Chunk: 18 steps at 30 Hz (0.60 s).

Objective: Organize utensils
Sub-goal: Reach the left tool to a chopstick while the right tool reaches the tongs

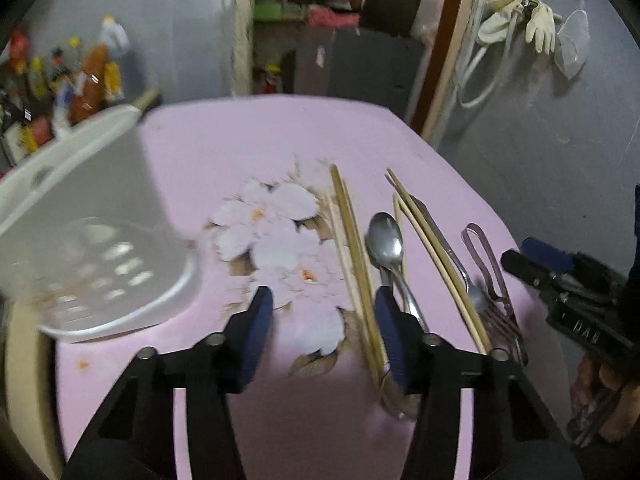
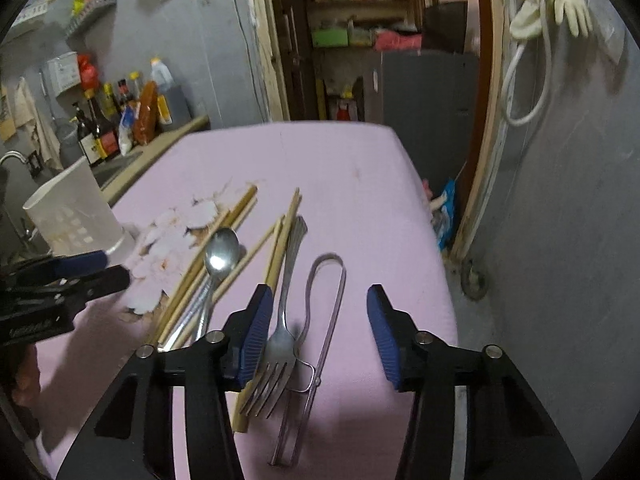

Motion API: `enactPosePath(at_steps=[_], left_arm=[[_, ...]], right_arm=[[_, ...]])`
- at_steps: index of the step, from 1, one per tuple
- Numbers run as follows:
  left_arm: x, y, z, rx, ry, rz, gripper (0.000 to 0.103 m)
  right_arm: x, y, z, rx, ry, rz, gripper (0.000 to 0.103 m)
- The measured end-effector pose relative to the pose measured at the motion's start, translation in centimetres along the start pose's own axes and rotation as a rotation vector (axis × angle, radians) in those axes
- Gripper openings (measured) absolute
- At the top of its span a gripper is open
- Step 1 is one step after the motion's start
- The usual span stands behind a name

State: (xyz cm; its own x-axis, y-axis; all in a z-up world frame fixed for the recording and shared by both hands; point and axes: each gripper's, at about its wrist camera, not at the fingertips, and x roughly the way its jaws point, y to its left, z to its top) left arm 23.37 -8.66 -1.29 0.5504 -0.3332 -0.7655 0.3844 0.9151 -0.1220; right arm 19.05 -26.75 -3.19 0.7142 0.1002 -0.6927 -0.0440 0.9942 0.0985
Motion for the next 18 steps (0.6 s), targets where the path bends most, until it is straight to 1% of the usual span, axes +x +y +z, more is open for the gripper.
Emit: enactPosePath(at_steps=[2,4,6,10,12,16,17,18], left_arm=[[1.3,0.2,0.4,-0.002,0.027,-0.026,0.041],[2.6,0.5,0.7,0.012,0.049,-0.047,0.034],[3.4,0.8,1.1,0.021,0.068,-0.058,0.03],[5.5,1.6,2.0,-0.001,0.12,-0.089,0.02],[6.1,2.0,2.4,-0.015,0.134,-0.109,0.019],[7.1,2.7,3.4,-0.037,0.151,-0.147,0.019],[7.3,2.6,3.8,-0.039,0.156,-0.148,0.019],[7.5,2.6,3.9,-0.043,0.162,-0.147,0.015]], right_arm=[[0.6,0.1,-0.1,-0.001,0.028,-0.003,0.04],[1.2,0.1,0.0,-0.002,0.049,-0.009,0.038],[1.7,0.3,0.3,-0.007,0.062,-0.018,0.035],[3.0,0.3,0.6,-0.002,0.082,-0.027,0.03],[3.6,0.2,0.8,0.005,0.094,-0.025,0.028],[4.1,0.1,0.9,0.007,0.091,-0.037,0.024],[4.2,0.0,1.0,0.01,0.09,-0.039,0.023],[4.3,-0.1,1.1,0.014,0.09,-0.037,0.023]])
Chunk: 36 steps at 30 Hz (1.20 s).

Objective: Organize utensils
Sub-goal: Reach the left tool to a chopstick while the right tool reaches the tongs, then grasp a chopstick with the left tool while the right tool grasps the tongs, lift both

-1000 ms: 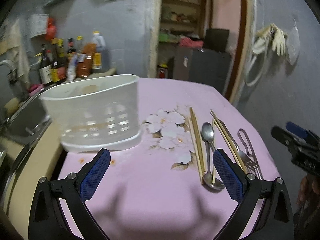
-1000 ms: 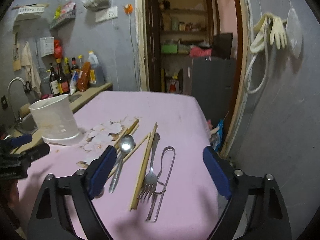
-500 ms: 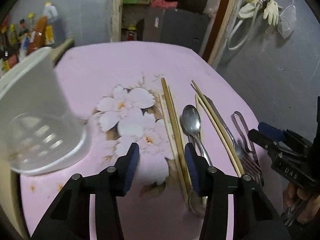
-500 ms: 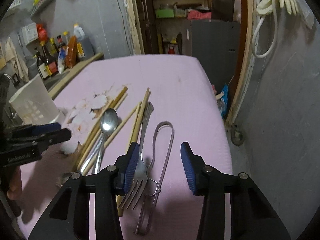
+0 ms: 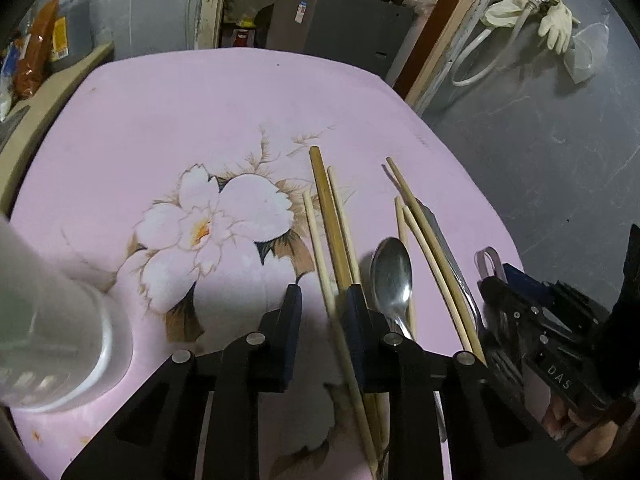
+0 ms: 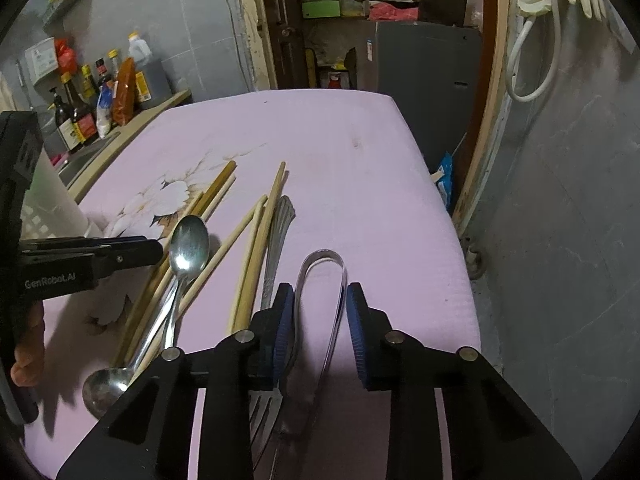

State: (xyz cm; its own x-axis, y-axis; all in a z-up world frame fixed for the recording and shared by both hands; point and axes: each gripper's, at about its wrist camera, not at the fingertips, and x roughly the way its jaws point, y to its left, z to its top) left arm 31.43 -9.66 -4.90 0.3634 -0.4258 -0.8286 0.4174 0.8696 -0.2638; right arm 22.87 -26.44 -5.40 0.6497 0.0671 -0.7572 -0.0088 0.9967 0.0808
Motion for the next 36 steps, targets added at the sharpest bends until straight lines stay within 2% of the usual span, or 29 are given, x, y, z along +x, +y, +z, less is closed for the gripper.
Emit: enactPosePath(at_steps=[4,14,18,24,27,31,36], left_arm=[[0.9,0.8,0.7,-0.023,0.028,0.006,0.008],[1.6,-0.8,1.5,0.008,0.081,0.065,0.006],[1.7,-0.9,1.6,-0.043,0.059,0.03,0.002],[-2.1,-0.6,-0.9,-0.047,-0.066,0.009,0.002],[-4.4,-0.7,-2.6,-0.064,-0.143,0.015,0.002],[-7.9,-1.0,-5.0,-0.102,-0.3,0.03,0.002],[-10.8,-1.5,-8.1,-0.135,-0.452,0.059,0.002]], right_arm=[[0.2,0.0,0.1,0.0,0.001,0.001,0.023],[1.1,0.4,1.0,-0.024,0.037,-0.02,0.023],[0.9,0.2,1.0,-0.012,0.041,0.0,0.023],[-1.2,0.3,-0.3,0.015,-0.044,0.055,0.022],[-3.6,1.4,-1.2,-0.025,-0.138,0.073,0.022],[-7.0,2.8,-2.5,-0.062,-0.302,0.101,0.022],[-9.6,4.3,-3.4,-0.093,-0.444,0.105,0.022]])
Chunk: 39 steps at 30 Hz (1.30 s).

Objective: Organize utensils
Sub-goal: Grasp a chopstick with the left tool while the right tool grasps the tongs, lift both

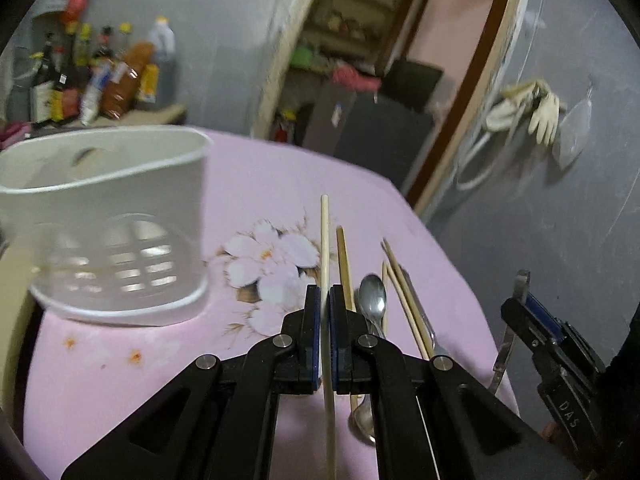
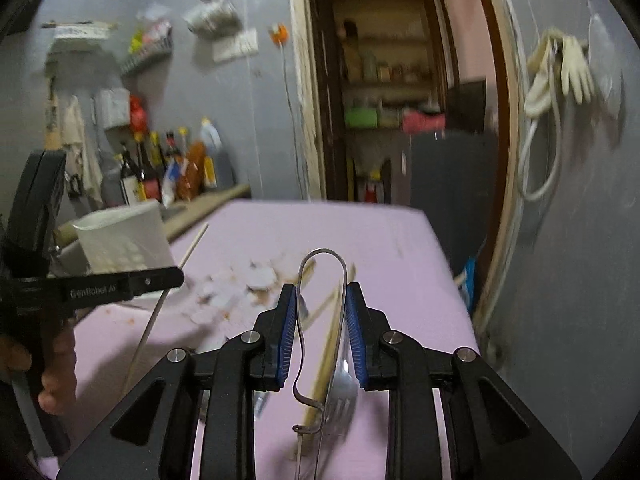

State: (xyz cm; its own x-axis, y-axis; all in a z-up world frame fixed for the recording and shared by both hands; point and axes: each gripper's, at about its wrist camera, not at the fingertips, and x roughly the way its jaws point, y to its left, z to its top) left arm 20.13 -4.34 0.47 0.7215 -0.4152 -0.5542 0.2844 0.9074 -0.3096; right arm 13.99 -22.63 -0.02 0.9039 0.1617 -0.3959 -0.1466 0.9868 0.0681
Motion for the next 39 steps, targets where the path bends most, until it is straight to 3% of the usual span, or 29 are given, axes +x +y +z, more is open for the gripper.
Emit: enactPosePath(at_steps=[5,11,19,25,30,39], left_arm=[[-3.4,0.8,-0.1,-0.039,-0.148,0.005,0.002],[-7.9,3.5,4.4,-0.058,-0.291,0.071,0.002],[-12.0,10.5,9.5,-0.11,-0.489,0.197,0.002],[-12.4,15.2,11.5,-0.16,-0.6,0.262,0.002],[-10.8,17.0,11.8,-0.182,-0.648,0.33,0.002],[-7.5,17.5,9.5,-0.167,-0.643,0.414,0.002]], right_arm=[[-1.7,1.5,1.7,0.006,-0.123,0.068,0.022],[-0.7,5.5,5.8,-0.029,-0.226,0.198,0.022],[3.0,12.1,12.2,-0.002,-0.387,0.377,0.022],[5.6,15.1,14.2,0.021,-0.484,0.382,0.022],[8.1,16.4,13.6,0.019,-0.487,0.35,0.022],[11.8,17.6,10.5,-0.026,-0.381,0.32,0.022]])
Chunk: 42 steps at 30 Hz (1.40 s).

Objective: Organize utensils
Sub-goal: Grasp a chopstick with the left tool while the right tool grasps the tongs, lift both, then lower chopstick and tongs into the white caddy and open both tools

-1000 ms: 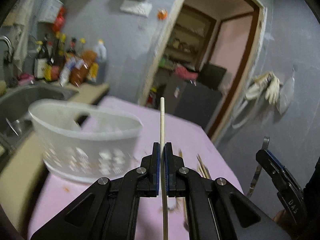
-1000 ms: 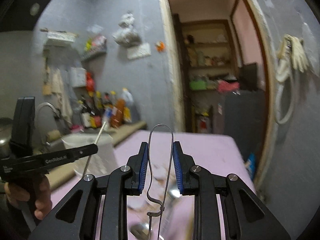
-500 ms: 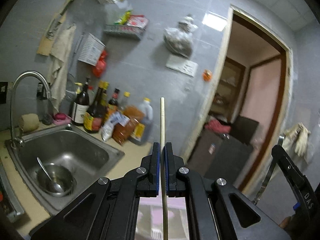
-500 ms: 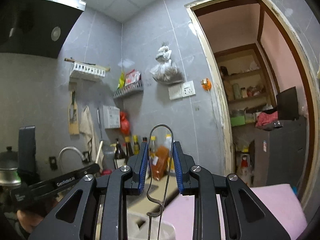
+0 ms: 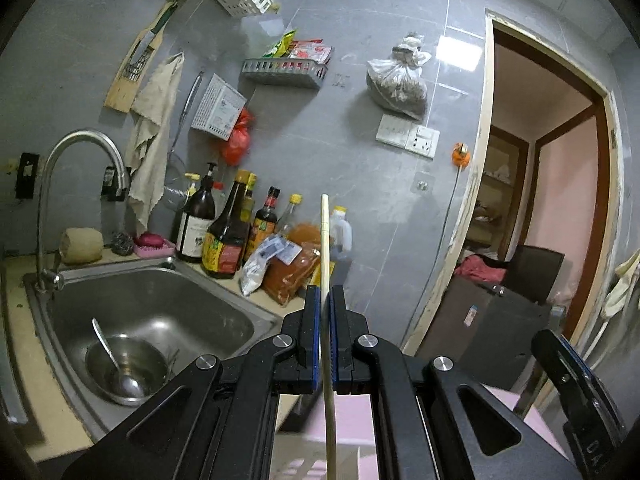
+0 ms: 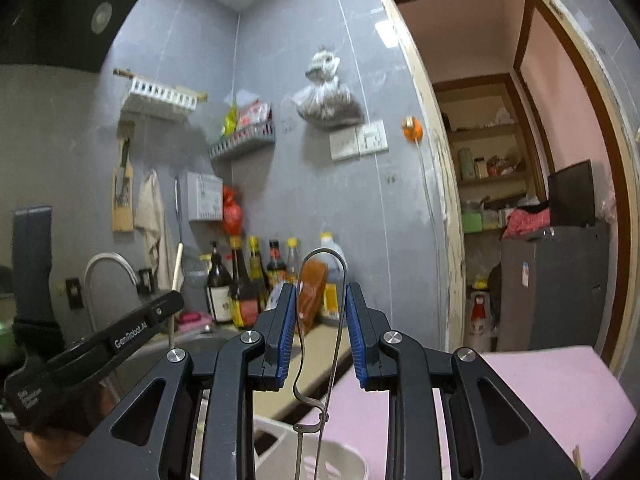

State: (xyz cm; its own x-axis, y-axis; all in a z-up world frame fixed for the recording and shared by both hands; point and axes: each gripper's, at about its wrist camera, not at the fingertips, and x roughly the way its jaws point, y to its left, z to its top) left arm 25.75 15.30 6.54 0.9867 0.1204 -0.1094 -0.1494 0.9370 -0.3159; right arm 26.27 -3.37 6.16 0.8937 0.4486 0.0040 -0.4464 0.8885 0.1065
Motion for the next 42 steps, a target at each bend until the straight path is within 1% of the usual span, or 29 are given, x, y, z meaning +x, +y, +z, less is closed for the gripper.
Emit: enactPosePath(at_steps=[6,11,15,18,20,21,22,24,25,26,27,28,29,32,33,34,36,38,39,40,41,42], left_arm=[[-0.5,-0.6,-2.0,0.034,0.066,0.009,0.002],[-1.0,-0.8,-3.1,0.055,0.148,-0.003,0.003],[-1.2,-0.3,-3.7,0.025,0.224,-0.034,0.003],[-1.5,-0.2,-4.2,0.019,0.273,-0.092,0.005],[-1.9,-0.2,-4.2,0.016,0.285,-0.116,0.011],[-2.1,-0.2,-4.1,0.011,0.288,-0.122,0.019],[-2.3,-0.1,-4.1,0.0,0.292,-0.131,0.026],[-2.8,0.0,-3.8,-0.026,0.287,-0.145,0.029],[-3.1,-0.1,-3.6,-0.033,0.286,-0.154,0.032],[-3.3,-0.2,-3.3,-0.034,0.284,-0.157,0.035],[-3.6,-0.4,-3.1,-0.034,0.277,-0.161,0.041],[-4.0,-0.7,-2.9,-0.033,0.265,-0.167,0.048],[-4.4,-1.0,-2.6,-0.032,0.255,-0.164,0.05],[-5.4,-2.4,-2.0,-0.015,0.237,-0.185,0.059],[-5.8,-3.1,-1.9,-0.004,0.232,-0.197,0.067],[-6.1,-3.6,-1.9,0.005,0.227,-0.205,0.073],[-6.9,-4.8,-1.8,0.031,0.205,-0.234,0.079],[-7.6,-6.1,-1.8,0.066,0.189,-0.26,0.082],[-8.0,-6.9,-1.8,0.085,0.182,-0.278,0.085],[-8.3,-7.4,-1.8,0.095,0.177,-0.292,0.09],[-8.6,-8.1,-1.9,0.104,0.17,-0.307,0.093],[-9.0,-8.6,-2.1,0.11,0.164,-0.321,0.095]], right_arm=[[0.3,0.0,-1.9,-0.018,0.062,-0.013,0.022],[0.3,-0.4,-2.7,0.0,0.115,-0.017,0.022],[-0.1,-0.8,-3.0,0.022,0.151,-0.007,0.023],[-0.4,-1.0,-3.1,0.041,0.179,0.006,0.023],[-0.7,-1.1,-2.9,0.047,0.184,0.015,0.026],[-0.9,-1.2,-2.8,0.05,0.186,0.019,0.029],[-1.2,-1.3,-2.6,0.054,0.186,0.026,0.03],[-1.7,-1.5,-2.2,0.056,0.184,0.03,0.03],[-2.1,-1.6,-1.9,0.057,0.178,0.032,0.034],[-2.5,-1.8,-1.6,0.058,0.173,0.031,0.036],[-3.1,-2.1,-1.1,0.06,0.165,0.026,0.04],[-3.7,-2.4,-0.8,0.061,0.158,0.022,0.047],[-4.3,-2.7,-0.4,0.06,0.148,0.014,0.051],[-6.4,-3.9,0.6,0.061,0.119,-0.011,0.054],[-7.1,-4.4,1.0,0.064,0.111,-0.022,0.06],[-8.2,-5.1,1.4,0.065,0.1,-0.041,0.068],[-9.8,-5.9,2.0,0.062,0.077,-0.061,0.074],[-11.8,-6.9,2.4,0.044,0.052,-0.104,0.079],[-12.8,-7.4,2.6,0.037,0.046,-0.119,0.083],[-13.6,-7.8,2.7,0.032,0.042,-0.133,0.089],[-14.2,-8.1,2.7,0.026,0.04,-0.146,0.092],[-15.0,-8.5,2.8,0.014,0.041,-0.164,0.1]])
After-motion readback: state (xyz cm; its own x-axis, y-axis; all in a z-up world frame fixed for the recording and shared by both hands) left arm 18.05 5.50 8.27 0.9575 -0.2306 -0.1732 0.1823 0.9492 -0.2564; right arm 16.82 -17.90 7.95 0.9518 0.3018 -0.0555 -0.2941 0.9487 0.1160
